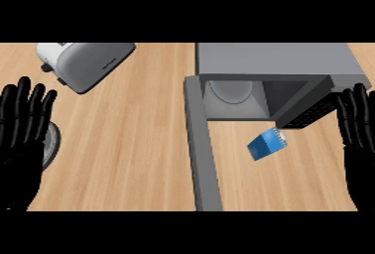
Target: Pick up the milk, place it into the microwave and close the microwave
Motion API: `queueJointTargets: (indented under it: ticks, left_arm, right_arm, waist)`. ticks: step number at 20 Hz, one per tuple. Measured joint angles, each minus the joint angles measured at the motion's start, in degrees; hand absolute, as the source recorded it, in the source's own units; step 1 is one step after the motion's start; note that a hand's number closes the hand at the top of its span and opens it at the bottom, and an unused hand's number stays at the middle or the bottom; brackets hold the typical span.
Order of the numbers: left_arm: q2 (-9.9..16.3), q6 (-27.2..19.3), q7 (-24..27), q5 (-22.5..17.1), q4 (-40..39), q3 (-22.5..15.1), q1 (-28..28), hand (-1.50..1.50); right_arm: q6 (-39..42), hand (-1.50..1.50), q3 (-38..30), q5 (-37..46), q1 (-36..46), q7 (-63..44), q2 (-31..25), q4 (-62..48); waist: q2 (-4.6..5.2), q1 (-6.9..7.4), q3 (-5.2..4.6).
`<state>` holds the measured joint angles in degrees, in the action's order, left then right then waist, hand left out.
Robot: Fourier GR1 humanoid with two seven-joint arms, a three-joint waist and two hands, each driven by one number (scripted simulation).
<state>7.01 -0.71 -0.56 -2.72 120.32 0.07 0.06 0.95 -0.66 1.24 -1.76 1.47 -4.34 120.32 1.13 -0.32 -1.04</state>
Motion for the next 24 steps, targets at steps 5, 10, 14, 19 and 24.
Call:
queueJointTargets:
  ticks: [5,10,14,19,24]
  left_arm:
    - [0.0,0.3,0.5,1.4,-0.6,-0.1,-0.4,-1.5]
    - [-3.6,-1.6,-2.7,0.7,-1.1,-3.0,1.2,-1.5]
    - [-5.7,-4.4,-1.8,2.2,-0.9,-8.1,4.8,-1.5]
    - [-6.6,-9.7,2.6,5.2,-2.8,-16.4,8.9,-1.5]
    - [-6.8,-14.2,7.4,7.5,-4.3,-23.8,13.1,-1.5]
  right_arm:
    - [-5.1,-1.5,3.7,7.0,-0.1,-1.8,2.3,1.0]
    - [-8.6,-1.5,7.7,7.1,-4.2,-4.1,3.7,1.9]
    - [-10.3,-1.5,11.7,7.6,-9.8,-4.1,3.8,4.4]
    - [-10.3,-1.5,14.2,7.2,-18.2,-0.3,3.4,6.0]
    - [-12.3,-1.5,17.2,8.4,-23.7,6.0,3.8,2.4]
  waist:
    - [-0.83,0.21,0.74]
    - [-1.11,0.17,0.95]
    - [-1.19,0.14,1.01]
    - [-1.25,0.03,1.03]
    - [-1.26,0.1,1.04]
